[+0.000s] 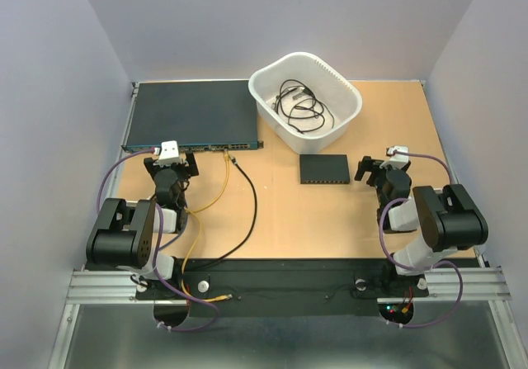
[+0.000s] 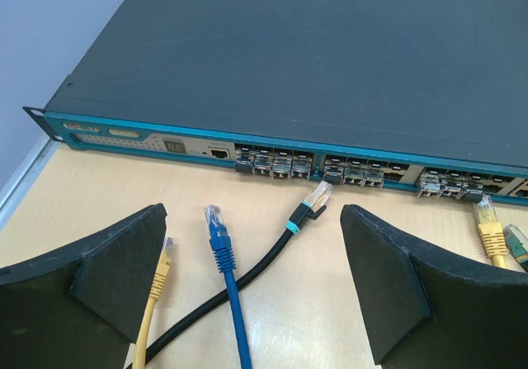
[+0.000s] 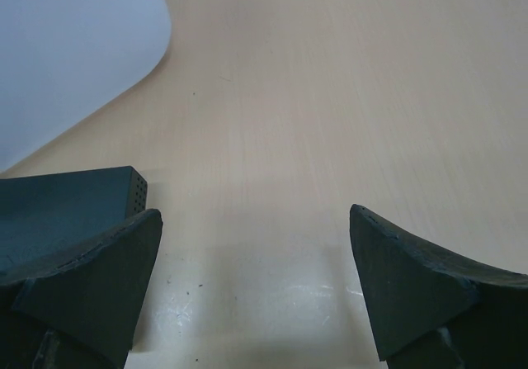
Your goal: Insert the plug into the switch port
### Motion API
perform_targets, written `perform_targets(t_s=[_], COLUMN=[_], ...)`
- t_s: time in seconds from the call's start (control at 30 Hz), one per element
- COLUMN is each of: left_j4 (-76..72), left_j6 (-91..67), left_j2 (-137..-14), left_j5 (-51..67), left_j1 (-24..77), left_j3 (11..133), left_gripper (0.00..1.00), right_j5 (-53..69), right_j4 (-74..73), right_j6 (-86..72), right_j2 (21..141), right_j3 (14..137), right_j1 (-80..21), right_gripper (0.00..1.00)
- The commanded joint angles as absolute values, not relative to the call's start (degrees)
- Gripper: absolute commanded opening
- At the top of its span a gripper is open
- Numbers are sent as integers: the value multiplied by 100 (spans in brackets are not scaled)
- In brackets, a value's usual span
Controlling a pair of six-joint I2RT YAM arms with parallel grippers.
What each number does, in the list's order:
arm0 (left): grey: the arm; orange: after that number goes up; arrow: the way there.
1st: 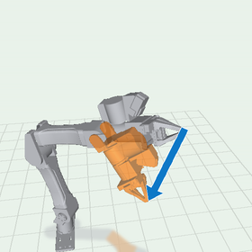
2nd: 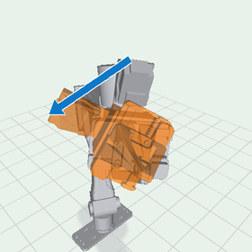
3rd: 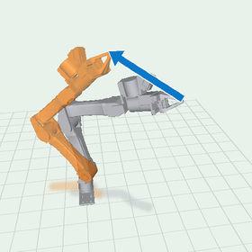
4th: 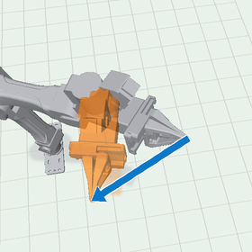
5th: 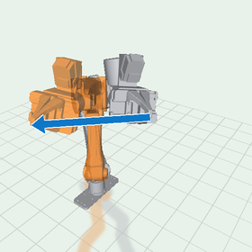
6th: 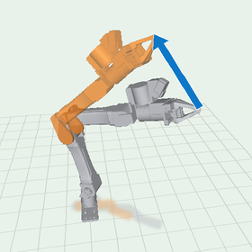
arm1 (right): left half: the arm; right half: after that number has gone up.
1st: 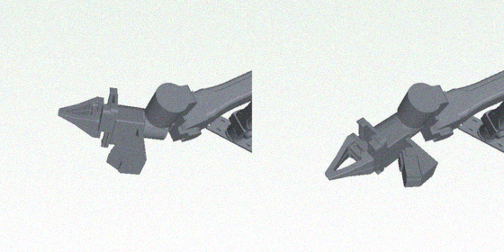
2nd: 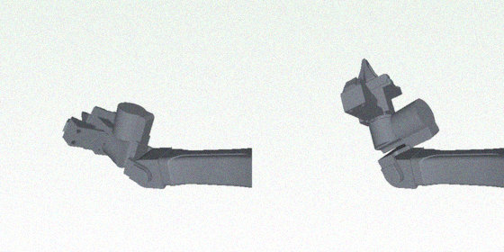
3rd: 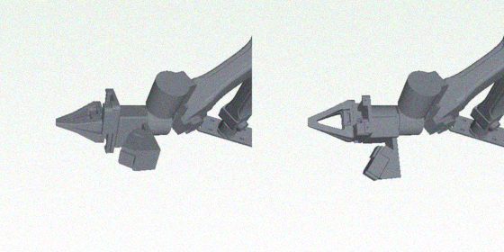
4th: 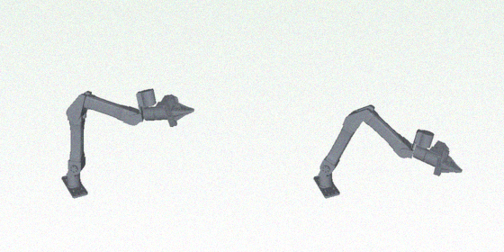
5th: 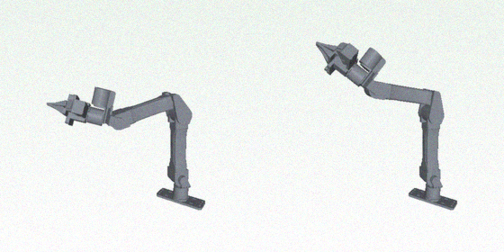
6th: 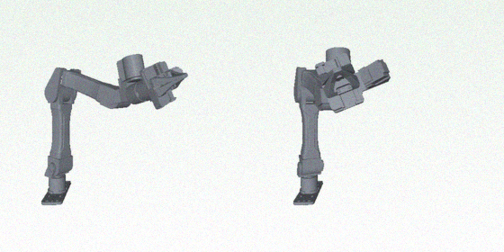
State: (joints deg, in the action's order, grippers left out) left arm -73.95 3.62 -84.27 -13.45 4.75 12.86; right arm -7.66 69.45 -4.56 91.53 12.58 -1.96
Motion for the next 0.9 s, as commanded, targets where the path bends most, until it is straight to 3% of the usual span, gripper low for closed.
perform_targets(t_s=[0.0,0.17,0.33,0.37,0.43,0.57,0.87], left_j4=[-8895,-8886,-8877,-8868,-8868,-8868,-8798], left_j6=[439,439,422,422,431,422,413], left_j2=[-8350,-8350,-8350,-8350,-8350,-8350,-8358], left_j5=[-1336,-1336,-1275,-1266,-1266,-1266,-1239], left_j1=[457,466,439,439,439,439,431], left_j3=[1371,1371,1380,1380,1389,1380,1424], left_gripper=[99,99,99,99,99,99,99], right_j5=[-853,-546,326,238,341,492,35], right_j4=[6629,4137,3700,3204,2585,1427,546], right_j6=[-405,-1140,-2461,-3505,-3962,-3921,-3410], right_j2=[8431,6895,6135,6100,6143,6582,7047], right_j3=[1502,2249,2505,2557,2776,3312,3586], right_j1=[-237,-343,-396,-378,-378,-387,-378], right_gripper=[100,100,100,100,100,100,100])
